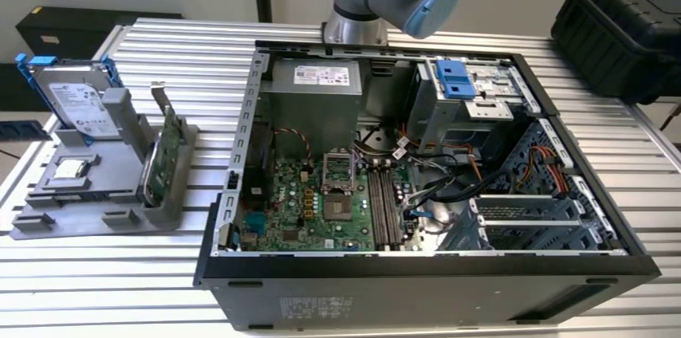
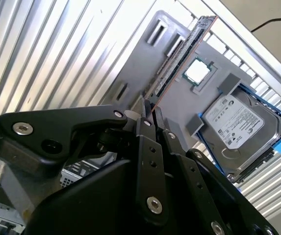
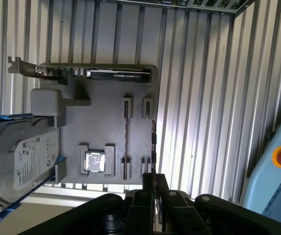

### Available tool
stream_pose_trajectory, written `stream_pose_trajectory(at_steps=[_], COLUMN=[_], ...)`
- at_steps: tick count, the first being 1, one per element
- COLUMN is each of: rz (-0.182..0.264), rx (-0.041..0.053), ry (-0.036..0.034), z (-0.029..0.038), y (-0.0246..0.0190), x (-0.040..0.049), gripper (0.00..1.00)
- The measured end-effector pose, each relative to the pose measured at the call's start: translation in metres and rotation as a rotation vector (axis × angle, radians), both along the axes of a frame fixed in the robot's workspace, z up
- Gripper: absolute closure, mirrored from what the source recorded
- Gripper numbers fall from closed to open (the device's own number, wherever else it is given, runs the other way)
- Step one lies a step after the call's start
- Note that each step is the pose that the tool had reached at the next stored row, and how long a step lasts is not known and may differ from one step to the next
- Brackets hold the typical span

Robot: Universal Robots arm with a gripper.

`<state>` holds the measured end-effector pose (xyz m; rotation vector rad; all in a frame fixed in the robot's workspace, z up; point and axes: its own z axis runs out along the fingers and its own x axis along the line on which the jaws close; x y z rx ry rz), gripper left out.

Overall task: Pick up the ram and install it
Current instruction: 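Pick up the ram and move it above insertion slot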

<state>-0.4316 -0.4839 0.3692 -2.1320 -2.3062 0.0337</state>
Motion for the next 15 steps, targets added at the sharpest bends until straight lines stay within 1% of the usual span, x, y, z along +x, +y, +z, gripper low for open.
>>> stream_pose_trajectory(at_steps=[15], rz=[0.000], rx=[-0.0001], ry=[-0.0022], z=[0.0089], y=[0.0000], x=[-0.0023], gripper=[1.00])
